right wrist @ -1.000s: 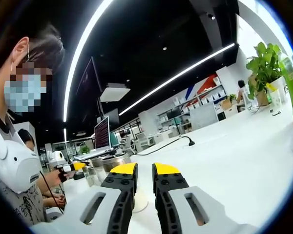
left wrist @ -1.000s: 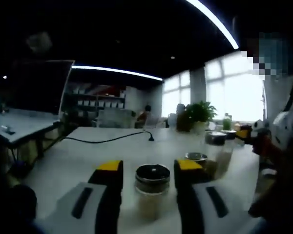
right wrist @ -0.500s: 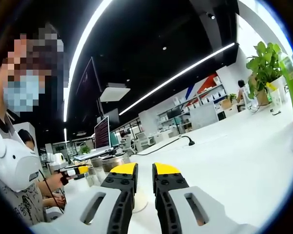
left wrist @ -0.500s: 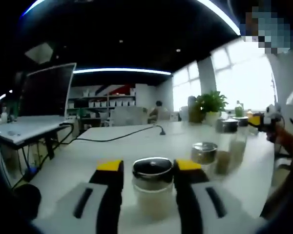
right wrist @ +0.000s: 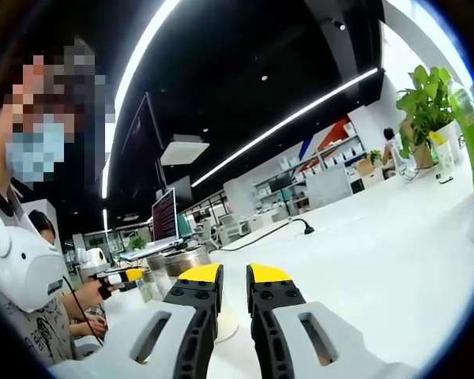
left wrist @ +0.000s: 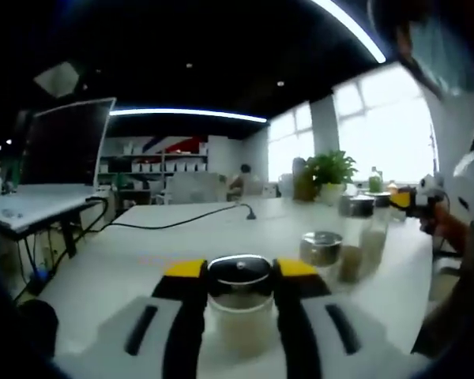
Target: Rotate the seasoning bottle until the label or dispensing opening points toward the visible target arrow and the bottle remains upright within the marked orientation range
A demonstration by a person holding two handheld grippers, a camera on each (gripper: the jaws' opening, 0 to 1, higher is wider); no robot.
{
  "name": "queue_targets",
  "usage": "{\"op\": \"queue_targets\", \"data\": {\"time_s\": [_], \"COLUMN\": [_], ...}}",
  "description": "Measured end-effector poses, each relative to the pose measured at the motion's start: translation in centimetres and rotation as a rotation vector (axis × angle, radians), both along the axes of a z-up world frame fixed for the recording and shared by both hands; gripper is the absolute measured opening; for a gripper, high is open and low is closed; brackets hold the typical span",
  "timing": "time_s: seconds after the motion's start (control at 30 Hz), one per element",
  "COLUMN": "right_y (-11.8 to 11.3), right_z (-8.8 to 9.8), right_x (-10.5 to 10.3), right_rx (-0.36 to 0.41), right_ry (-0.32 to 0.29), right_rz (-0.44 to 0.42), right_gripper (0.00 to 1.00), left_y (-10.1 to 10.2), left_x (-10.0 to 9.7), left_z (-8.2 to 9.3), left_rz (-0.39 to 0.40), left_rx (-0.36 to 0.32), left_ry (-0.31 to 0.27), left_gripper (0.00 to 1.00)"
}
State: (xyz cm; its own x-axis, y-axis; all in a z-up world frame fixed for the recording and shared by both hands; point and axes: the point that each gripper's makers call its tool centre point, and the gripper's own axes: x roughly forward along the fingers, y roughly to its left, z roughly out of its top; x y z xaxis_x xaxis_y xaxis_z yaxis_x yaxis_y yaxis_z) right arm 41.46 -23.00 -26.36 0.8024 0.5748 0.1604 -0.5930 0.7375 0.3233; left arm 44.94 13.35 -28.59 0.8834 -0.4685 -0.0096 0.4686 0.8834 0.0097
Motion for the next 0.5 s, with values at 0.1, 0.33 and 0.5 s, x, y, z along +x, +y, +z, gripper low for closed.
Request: {"op": "queue_targets", "data": {"time_s": [0.1,0.33,0.5], "right_y": [-0.01,0.16,0.31], "right_z": [0.01,-0.05,0.01], "right_x": [-0.01,0.02,0.00], "right_rx": [0.001,0.004,0.003], "right_ry": [0.000,0.002,0.002], "right_rz": [0.001,0.003,0.008], "right_gripper": [0.10,0.10,0.10], "left_y": [-0.07,-0.31,-0.35], "left_x": [-0.01,-0.05,-0.10], "left_z": [0.00,-0.10,-0.14], "left_rz": [-0.030,-0.091,-0.140], "left_rx": [0.000,-0.012,-0.035], "left_ry": [0.014,0.023,0.030], "left_gripper": [0.34,0.34,0.34]}}
